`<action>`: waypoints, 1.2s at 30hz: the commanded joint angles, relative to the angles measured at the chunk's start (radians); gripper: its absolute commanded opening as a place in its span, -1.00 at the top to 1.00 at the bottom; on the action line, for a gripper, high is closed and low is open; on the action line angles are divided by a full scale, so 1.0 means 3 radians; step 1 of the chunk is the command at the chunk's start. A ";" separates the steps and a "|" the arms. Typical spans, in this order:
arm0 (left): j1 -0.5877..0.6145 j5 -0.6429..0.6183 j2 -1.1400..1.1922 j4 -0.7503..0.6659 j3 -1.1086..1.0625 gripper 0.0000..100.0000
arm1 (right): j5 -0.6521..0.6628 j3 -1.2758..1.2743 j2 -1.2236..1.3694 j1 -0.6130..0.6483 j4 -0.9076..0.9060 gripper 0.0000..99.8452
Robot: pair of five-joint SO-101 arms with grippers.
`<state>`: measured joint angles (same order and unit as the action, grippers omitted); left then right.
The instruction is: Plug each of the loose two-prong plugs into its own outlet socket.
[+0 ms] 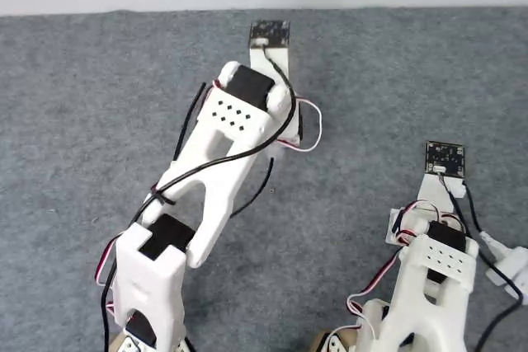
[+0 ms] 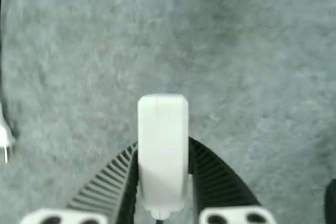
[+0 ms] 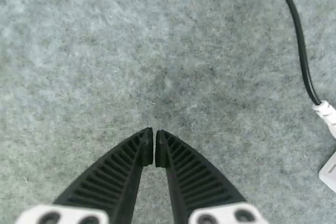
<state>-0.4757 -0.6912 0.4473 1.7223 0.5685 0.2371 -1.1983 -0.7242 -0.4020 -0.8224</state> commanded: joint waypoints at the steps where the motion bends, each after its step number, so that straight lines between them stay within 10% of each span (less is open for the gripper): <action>1: 0.0102 -0.0338 0.0041 -0.0286 -0.0187 0.97 | 0.0036 0.0020 -0.0079 0.0033 0.0038 0.98; 14: 0.0138 -0.0476 0.0491 -0.1739 -0.1261 0.92 | 0.0041 0.0015 -0.0079 0.0033 0.0038 0.98; 23: 0.0220 -0.0199 0.0527 -0.1325 -0.1082 0.15 | 0.0041 0.0015 -0.0079 0.0033 0.0038 0.98; 36: 0.0031 0.1499 -0.0634 -0.0859 -0.1102 0.41 | 0.0041 0.0015 -0.0079 0.0033 0.0038 0.98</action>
<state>-0.4281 -0.3890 0.3337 1.4569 0.1972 0.2371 -1.1983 -0.7242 -0.4020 -0.8224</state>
